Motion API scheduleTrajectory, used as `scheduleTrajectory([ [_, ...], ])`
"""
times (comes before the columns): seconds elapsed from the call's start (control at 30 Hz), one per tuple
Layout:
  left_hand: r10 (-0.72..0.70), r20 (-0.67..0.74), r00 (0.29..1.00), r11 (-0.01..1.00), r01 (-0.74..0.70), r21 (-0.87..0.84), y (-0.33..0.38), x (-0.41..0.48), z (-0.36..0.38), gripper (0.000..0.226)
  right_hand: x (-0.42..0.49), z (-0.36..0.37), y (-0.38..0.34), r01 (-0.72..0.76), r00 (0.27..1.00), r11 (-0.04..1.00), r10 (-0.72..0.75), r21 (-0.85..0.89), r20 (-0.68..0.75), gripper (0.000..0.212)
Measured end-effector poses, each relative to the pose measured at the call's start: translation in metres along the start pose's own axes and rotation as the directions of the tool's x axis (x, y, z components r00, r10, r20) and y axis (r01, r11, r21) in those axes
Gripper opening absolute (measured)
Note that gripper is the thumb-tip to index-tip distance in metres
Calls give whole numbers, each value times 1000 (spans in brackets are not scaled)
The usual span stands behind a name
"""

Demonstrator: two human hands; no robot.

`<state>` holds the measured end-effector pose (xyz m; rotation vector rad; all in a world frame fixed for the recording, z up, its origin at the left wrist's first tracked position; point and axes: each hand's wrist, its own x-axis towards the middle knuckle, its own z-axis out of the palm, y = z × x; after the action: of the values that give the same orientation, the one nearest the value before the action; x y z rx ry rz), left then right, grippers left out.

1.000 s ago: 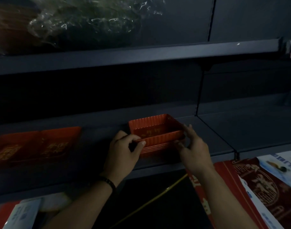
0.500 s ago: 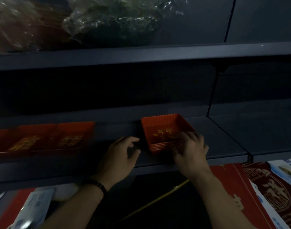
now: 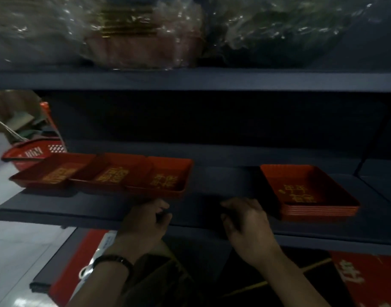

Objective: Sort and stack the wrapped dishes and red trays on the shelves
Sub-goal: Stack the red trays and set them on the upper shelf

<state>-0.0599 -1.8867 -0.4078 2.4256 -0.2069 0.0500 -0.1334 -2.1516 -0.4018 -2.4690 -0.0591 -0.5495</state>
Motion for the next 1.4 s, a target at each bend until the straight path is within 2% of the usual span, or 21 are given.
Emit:
scheduleTrajectory([
  [0.2,4,11,1000,1000,-4,21,-23,14,-14,25,56,49,-29,-7,979,994,29,-109,204,55],
  [0.37,17,6,1000,1000,-17,26,-36,19,-20,31,95,75,-51,-5,917,969,103,-247,384,75],
  [0.43,3,11,1000,1000,-3,22,-38,20,-21,33,103,83,-53,22,901,951,114,-307,418,77],
  [0.63,-24,-9,1000,1000,24,-7,-36,22,-17,48,104,87,-62,-8,885,933,174,-359,432,70],
  [0.77,5,-1,1000,999,-5,35,-21,18,-12,61,90,80,-72,1,894,934,158,-356,418,61],
  [0.9,40,29,999,996,-42,76,-3,7,-8,63,64,74,-76,6,917,949,121,-316,380,51],
  [1.1,64,79,995,992,-72,104,6,-3,-3,51,22,63,-85,-43,912,942,173,-333,372,53],
  [1.23,77,97,992,993,-85,86,6,-8,-1,37,21,48,-79,-51,876,939,205,-340,436,61],
  [1.33,79,79,994,996,-82,41,4,-11,-3,49,27,31,-64,-105,906,906,257,-410,336,73],
  [1.4,69,68,995,995,-73,62,5,-14,-6,52,30,21,-51,-161,905,853,328,-497,271,72],
])
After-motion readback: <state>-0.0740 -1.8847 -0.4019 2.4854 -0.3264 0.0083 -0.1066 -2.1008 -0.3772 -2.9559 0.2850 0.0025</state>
